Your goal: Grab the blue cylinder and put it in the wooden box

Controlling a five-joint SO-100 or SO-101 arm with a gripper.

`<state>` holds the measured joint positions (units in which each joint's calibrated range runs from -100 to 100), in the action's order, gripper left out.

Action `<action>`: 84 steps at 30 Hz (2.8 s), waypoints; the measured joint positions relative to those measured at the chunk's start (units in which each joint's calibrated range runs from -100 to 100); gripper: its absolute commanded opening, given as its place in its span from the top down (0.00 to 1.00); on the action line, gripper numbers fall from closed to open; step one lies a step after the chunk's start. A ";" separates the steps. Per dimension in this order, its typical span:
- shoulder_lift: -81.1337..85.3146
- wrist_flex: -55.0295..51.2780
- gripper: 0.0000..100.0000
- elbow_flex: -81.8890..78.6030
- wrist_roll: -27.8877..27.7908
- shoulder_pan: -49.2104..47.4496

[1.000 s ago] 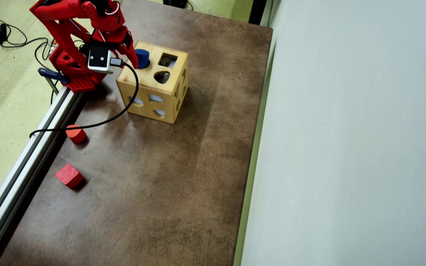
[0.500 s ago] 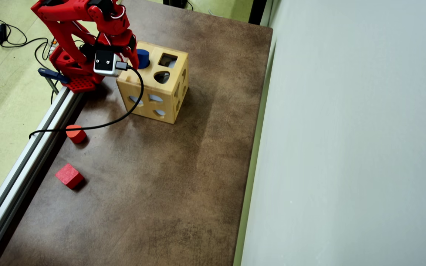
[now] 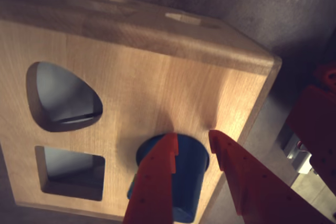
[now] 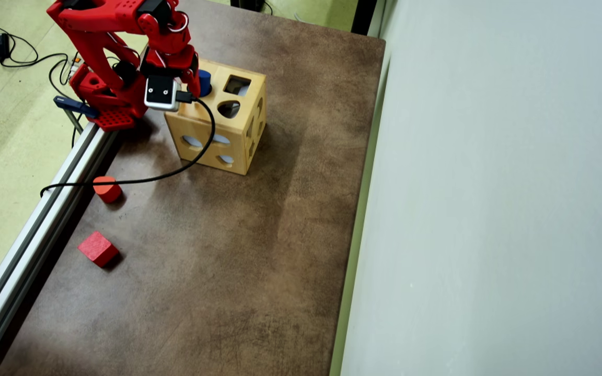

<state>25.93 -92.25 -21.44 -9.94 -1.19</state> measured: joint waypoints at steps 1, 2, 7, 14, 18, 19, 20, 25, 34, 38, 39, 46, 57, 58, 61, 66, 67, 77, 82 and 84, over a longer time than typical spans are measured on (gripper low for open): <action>0.00 0.00 0.89 0.00 0.00 -0.22; 0.00 0.00 0.89 0.00 0.00 -0.29; 0.00 0.00 0.89 -0.27 0.00 -1.15; 0.76 0.48 0.89 -2.17 0.00 -1.15; 2.29 -0.08 0.92 -2.62 0.00 0.00; 2.63 -0.56 0.94 -2.62 0.00 0.14; 3.14 -0.56 0.95 -2.62 0.00 0.14; 6.02 -0.65 0.96 -2.62 0.00 0.14; 4.92 -0.16 0.96 -3.43 0.00 -0.07; 1.36 0.00 0.96 -3.52 0.00 -0.93; 0.76 0.24 0.96 -3.16 -0.05 -1.44; 0.51 3.47 0.96 -4.24 0.05 -3.52; 10.59 0.24 0.96 -4.51 0.15 -4.96; 11.69 -0.16 0.96 -4.51 0.15 -5.10; 15.68 -0.81 0.96 -2.35 0.20 -4.53; 16.95 -0.81 0.96 4.24 0.20 -1.58; 16.95 -0.81 0.96 5.42 0.20 -1.44; 8.05 -0.73 0.96 6.50 0.00 -1.51; 4.41 2.82 0.96 6.50 0.00 -1.72; 4.24 4.68 0.96 6.50 -0.10 -1.72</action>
<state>30.17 -87.57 -14.94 -10.04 -2.91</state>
